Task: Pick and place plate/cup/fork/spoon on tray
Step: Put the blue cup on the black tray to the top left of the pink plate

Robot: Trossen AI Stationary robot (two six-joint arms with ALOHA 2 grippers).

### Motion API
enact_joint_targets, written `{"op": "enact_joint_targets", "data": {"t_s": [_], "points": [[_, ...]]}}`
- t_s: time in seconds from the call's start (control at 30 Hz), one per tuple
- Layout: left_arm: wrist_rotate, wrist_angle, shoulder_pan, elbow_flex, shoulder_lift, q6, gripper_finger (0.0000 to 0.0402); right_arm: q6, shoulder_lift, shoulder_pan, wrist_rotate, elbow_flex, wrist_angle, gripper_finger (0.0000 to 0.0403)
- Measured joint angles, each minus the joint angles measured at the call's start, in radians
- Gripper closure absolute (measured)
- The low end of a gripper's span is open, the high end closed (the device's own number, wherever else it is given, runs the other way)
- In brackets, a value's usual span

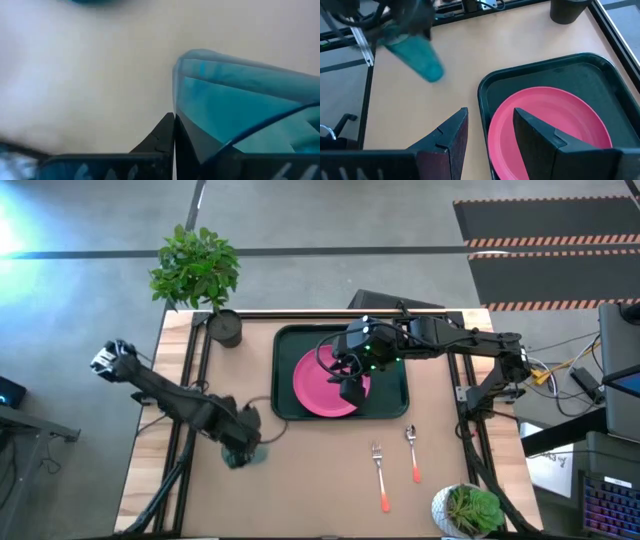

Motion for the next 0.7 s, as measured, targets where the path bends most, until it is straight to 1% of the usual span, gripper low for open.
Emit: {"op": "enact_joint_targets", "data": {"t_s": [0.07,0.13,0.2,0.3,0.5,0.6,0.7], "points": [[-0.083,-0.028,0.035,0.041,-0.026,-0.011,0.0401,0.0,0.0,0.0,0.0,0.0,0.0,0.0257],[-0.144,-0.056,0.088,0.082,-0.052,0.0,0.0401,-0.001,0.0,0.0,-0.001,0.0,-0.001,0.0257],[-0.192,-0.077,0.164,0.123,-0.07,0.056,0.0401,-0.001,0.0,0.0,-0.001,0.0,0.0,0.0257],[-0.249,-0.071,0.31,0.192,-0.074,0.187,0.0401,0.006,0.0,0.0,-0.001,0.0,0.0,0.0257],[-0.238,-0.065,0.654,0.329,-0.027,0.497,0.0401,0.02,-0.001,0.0,-0.002,0.0,0.0,0.0257],[-0.161,-0.063,0.799,0.378,0.009,0.626,0.0401,0.021,-0.002,0.0,-0.002,0.0,0.0,0.0257],[-0.085,-0.041,0.903,0.402,0.056,0.721,0.0401,0.015,-0.007,0.0,-0.001,0.0,0.0,0.0257]]}}
